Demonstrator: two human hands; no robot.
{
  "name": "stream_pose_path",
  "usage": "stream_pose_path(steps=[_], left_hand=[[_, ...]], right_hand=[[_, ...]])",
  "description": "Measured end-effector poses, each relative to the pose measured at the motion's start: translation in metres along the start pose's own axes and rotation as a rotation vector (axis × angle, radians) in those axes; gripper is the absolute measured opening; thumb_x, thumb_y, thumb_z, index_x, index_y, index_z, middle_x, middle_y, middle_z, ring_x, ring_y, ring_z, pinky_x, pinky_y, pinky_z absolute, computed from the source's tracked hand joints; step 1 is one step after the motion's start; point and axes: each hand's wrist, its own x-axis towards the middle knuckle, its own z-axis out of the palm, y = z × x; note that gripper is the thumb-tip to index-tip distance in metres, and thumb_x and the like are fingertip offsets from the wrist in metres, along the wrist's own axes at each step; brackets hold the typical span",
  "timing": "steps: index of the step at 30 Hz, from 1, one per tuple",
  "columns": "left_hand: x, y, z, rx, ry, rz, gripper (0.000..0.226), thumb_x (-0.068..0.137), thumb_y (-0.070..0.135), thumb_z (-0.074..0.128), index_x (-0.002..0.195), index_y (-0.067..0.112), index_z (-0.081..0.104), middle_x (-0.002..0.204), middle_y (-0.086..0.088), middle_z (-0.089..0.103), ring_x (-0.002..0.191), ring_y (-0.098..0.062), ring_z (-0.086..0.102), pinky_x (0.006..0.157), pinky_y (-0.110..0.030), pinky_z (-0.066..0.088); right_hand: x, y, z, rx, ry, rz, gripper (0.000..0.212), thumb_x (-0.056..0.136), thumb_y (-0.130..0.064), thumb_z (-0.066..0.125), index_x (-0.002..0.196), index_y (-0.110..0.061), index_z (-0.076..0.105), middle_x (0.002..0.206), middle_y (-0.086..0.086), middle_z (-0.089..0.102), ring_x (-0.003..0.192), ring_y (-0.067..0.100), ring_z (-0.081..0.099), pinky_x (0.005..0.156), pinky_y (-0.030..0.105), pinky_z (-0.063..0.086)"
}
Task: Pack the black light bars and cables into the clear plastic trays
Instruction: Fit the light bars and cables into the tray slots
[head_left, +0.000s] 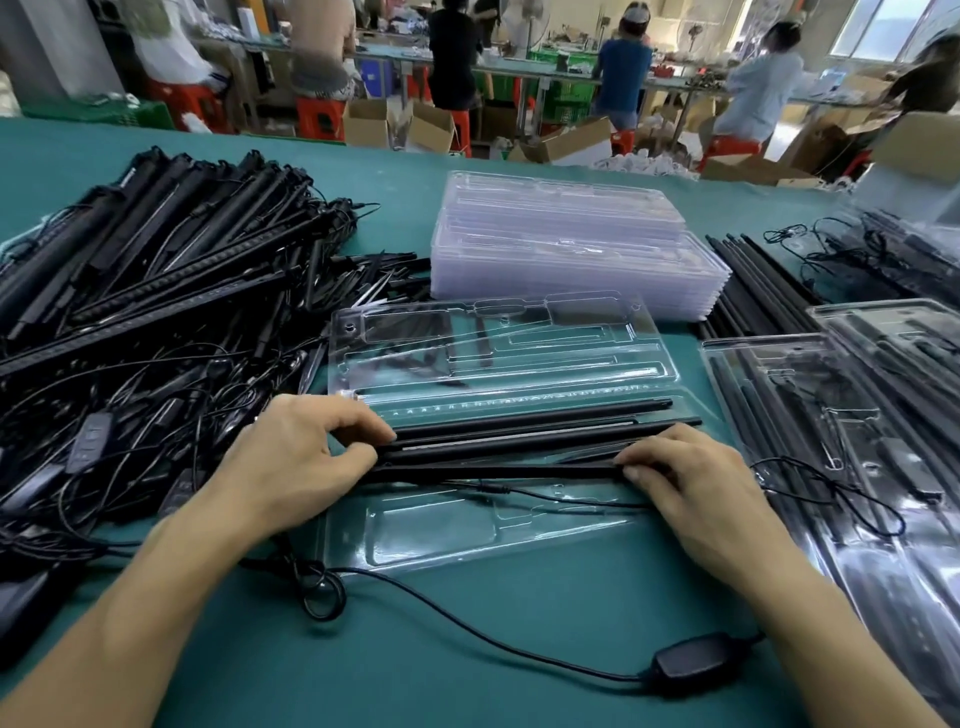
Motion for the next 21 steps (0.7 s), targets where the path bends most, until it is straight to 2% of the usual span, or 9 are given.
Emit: stream_pose_path(steps=[3, 5, 8, 11, 15, 18, 21], left_hand=[[-0.001, -0.002, -0.003, 0.052, -0.123, 0.055, 0.034, 0.061, 0.059, 0.068, 0.094, 0.051, 0.07, 0.095, 0.031, 0.066, 0.088, 0.004, 0.062, 0.077, -0.034, 0.054], [0.0, -0.004, -0.004, 0.078, -0.171, 0.079, 0.047, 0.054, 0.07, 0.07, 0.098, 0.052, 0.068, 0.101, 0.032, 0.063, 0.095, 0.003, 0.059, 0.081, -0.035, 0.054], [0.001, -0.008, -0.005, 0.045, -0.155, 0.108, 0.045, 0.058, 0.069, 0.074, 0.098, 0.05, 0.069, 0.102, 0.029, 0.064, 0.095, 0.0, 0.06, 0.081, -0.037, 0.054], [0.002, -0.01, -0.003, 0.08, -0.143, 0.142, 0.032, 0.07, 0.054, 0.081, 0.099, 0.048, 0.068, 0.101, 0.029, 0.065, 0.095, 0.001, 0.06, 0.082, -0.036, 0.054], [0.003, -0.004, -0.003, 0.199, -0.07, 0.235, 0.023, 0.084, 0.055, 0.059, 0.095, 0.038, 0.069, 0.091, 0.025, 0.066, 0.09, 0.001, 0.06, 0.08, -0.036, 0.054], [0.004, 0.003, -0.002, 0.202, -0.054, 0.315, 0.032, 0.085, 0.061, 0.049, 0.091, 0.034, 0.066, 0.087, 0.021, 0.065, 0.086, -0.003, 0.062, 0.076, -0.037, 0.055], [0.004, 0.001, 0.005, 0.173, -0.114, 0.306, 0.031, 0.079, 0.063, 0.066, 0.1, 0.039, 0.062, 0.095, 0.023, 0.065, 0.091, -0.001, 0.062, 0.079, -0.032, 0.053]], right_hand=[[0.0, -0.001, 0.0, -0.007, 0.006, -0.015, 0.013, 0.093, -0.024, 0.064, 0.1, -0.031, 0.072, 0.097, -0.014, 0.06, 0.094, 0.01, 0.056, 0.083, 0.029, 0.045], [0.0, -0.001, 0.001, -0.011, 0.005, -0.03, 0.012, 0.094, -0.024, 0.061, 0.101, -0.029, 0.07, 0.098, -0.015, 0.058, 0.095, 0.009, 0.055, 0.083, 0.029, 0.044], [0.0, -0.001, 0.002, 0.007, -0.01, -0.05, 0.01, 0.095, -0.022, 0.059, 0.1, -0.027, 0.066, 0.099, -0.016, 0.055, 0.098, 0.008, 0.052, 0.085, 0.03, 0.044], [0.004, -0.001, 0.0, 0.028, -0.01, -0.093, 0.01, 0.095, -0.017, 0.057, 0.097, -0.026, 0.063, 0.098, -0.014, 0.054, 0.098, 0.01, 0.049, 0.086, 0.029, 0.041], [0.012, -0.004, -0.01, 0.163, -0.003, -0.125, 0.021, 0.095, -0.013, 0.057, 0.088, -0.033, 0.056, 0.092, -0.012, 0.055, 0.092, 0.007, 0.051, 0.079, 0.017, 0.036], [0.019, -0.008, -0.016, 0.341, 0.021, -0.108, 0.019, 0.096, -0.013, 0.056, 0.087, -0.029, 0.058, 0.08, -0.007, 0.059, 0.076, 0.006, 0.055, 0.069, 0.014, 0.042], [0.029, -0.015, -0.022, 0.641, -0.01, -0.013, 0.014, 0.099, -0.016, 0.053, 0.088, -0.018, 0.06, 0.071, -0.004, 0.064, 0.07, 0.015, 0.064, 0.069, 0.023, 0.056]])
